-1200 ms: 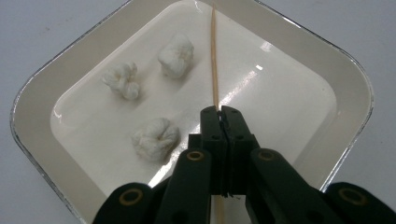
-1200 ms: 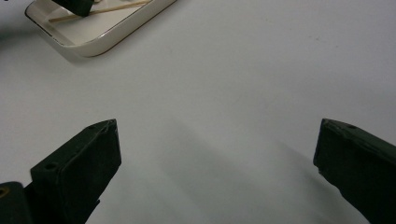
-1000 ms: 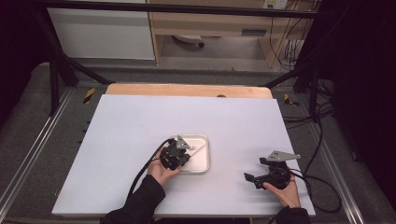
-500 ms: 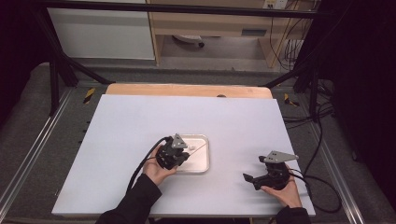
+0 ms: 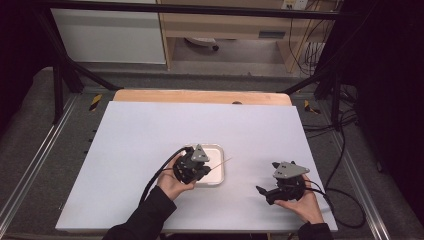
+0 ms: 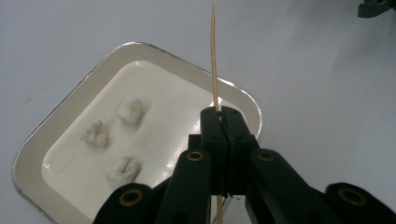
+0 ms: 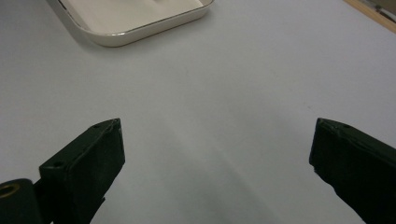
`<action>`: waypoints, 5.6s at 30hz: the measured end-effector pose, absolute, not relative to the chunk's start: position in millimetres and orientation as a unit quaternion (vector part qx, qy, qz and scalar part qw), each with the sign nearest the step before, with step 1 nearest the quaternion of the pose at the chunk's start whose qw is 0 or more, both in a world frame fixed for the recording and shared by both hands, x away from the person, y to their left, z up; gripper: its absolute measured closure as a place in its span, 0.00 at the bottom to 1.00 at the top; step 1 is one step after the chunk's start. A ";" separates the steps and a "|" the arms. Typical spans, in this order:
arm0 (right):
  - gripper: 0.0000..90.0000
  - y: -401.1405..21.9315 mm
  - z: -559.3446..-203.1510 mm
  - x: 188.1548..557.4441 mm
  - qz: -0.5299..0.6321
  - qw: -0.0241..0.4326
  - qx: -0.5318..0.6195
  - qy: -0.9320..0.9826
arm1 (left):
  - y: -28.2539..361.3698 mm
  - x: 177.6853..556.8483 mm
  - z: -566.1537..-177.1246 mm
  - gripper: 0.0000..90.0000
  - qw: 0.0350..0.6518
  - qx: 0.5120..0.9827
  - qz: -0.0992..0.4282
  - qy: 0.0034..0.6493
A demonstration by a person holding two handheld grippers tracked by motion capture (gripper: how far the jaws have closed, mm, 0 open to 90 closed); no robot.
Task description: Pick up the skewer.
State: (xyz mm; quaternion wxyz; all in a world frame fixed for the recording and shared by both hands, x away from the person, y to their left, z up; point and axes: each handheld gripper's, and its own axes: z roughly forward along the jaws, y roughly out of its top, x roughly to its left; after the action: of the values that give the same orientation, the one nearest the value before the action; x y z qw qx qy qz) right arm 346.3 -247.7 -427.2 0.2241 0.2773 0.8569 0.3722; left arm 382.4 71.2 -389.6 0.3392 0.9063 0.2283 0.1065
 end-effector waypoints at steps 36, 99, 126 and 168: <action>0.52 -189.1 -408.5 334.7 0.203 0.372 -0.061 0.904 | 5.2 365.1 -375.9 0.99 0.302 0.939 0.086 0.143; 0.99 -177.9 -410.2 334.5 0.073 0.401 -0.191 0.893 | -14.4 377.5 -387.3 0.97 0.165 0.977 0.048 0.123; 0.56 -192.6 -397.0 340.2 0.161 0.395 -0.063 0.902 | 14.3 376.8 -383.5 0.99 0.188 0.966 0.083 0.155; 0.01 -217.2 -415.1 362.4 0.405 0.153 0.357 0.828 | 183.6 345.3 -392.5 0.98 0.379 0.856 0.132 0.327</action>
State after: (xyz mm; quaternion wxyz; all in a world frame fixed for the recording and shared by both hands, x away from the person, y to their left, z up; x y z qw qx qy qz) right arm 362.4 -217.2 -415.1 0.1525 0.3573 0.8276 0.4051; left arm 345.3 183.6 -392.5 0.3788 0.8556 0.3272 0.1316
